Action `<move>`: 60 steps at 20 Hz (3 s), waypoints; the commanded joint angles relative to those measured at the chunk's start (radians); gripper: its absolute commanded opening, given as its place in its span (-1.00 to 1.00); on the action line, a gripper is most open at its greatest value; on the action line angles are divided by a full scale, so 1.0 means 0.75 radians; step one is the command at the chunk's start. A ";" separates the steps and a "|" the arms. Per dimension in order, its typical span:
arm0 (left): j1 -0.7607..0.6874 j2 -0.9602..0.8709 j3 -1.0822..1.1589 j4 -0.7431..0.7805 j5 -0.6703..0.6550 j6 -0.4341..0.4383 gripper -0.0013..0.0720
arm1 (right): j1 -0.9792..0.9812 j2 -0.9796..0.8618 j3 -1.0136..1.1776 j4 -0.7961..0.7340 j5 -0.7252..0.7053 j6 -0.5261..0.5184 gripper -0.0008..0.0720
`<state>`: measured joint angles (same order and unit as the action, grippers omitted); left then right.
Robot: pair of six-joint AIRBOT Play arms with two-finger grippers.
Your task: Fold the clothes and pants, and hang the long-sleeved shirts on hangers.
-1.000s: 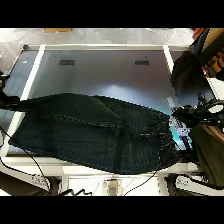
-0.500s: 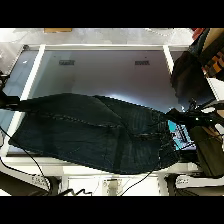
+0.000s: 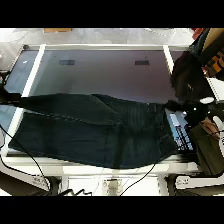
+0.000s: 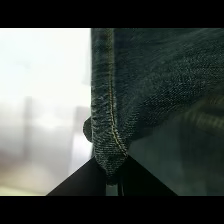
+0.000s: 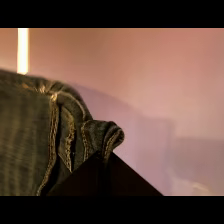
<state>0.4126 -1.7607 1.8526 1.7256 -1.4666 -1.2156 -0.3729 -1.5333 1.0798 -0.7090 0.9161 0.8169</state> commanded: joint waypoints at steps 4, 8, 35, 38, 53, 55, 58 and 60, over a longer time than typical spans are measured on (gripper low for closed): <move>-0.121 0.042 0.138 0.004 0.362 0.017 -0.89 | 0.040 0.005 0.330 -0.134 -0.282 0.223 -0.90; -0.196 0.143 0.141 0.003 0.727 0.034 -0.89 | 0.040 0.005 0.341 -0.240 -0.269 0.282 -0.90; -0.096 -0.001 -0.373 0.481 0.297 0.024 -0.89 | 0.051 -0.083 0.340 -0.272 -0.532 0.397 -0.90; -0.096 -0.002 -0.376 0.427 0.260 0.024 -0.88 | 0.079 -0.084 0.340 -0.278 -0.556 0.396 -0.90; -0.133 0.034 -0.376 0.410 0.235 -0.047 0.95 | 0.120 -0.064 0.342 -0.345 -0.506 0.402 0.50; -0.141 0.074 -0.373 0.408 0.269 -0.119 0.64 | 0.095 -0.011 0.342 -0.427 -0.389 0.402 0.40; -0.159 0.162 -0.373 0.365 0.350 -0.209 -0.28 | -0.003 0.068 0.341 -0.570 -0.025 0.437 -0.19; -0.181 0.221 -0.373 0.221 0.411 -0.210 -0.88 | -0.101 0.089 0.341 -0.621 0.303 0.483 -0.62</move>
<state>0.2932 -1.6474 1.5715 1.9903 -1.2232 -1.3334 -0.3729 -1.5021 1.3357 -1.0908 0.8101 1.1408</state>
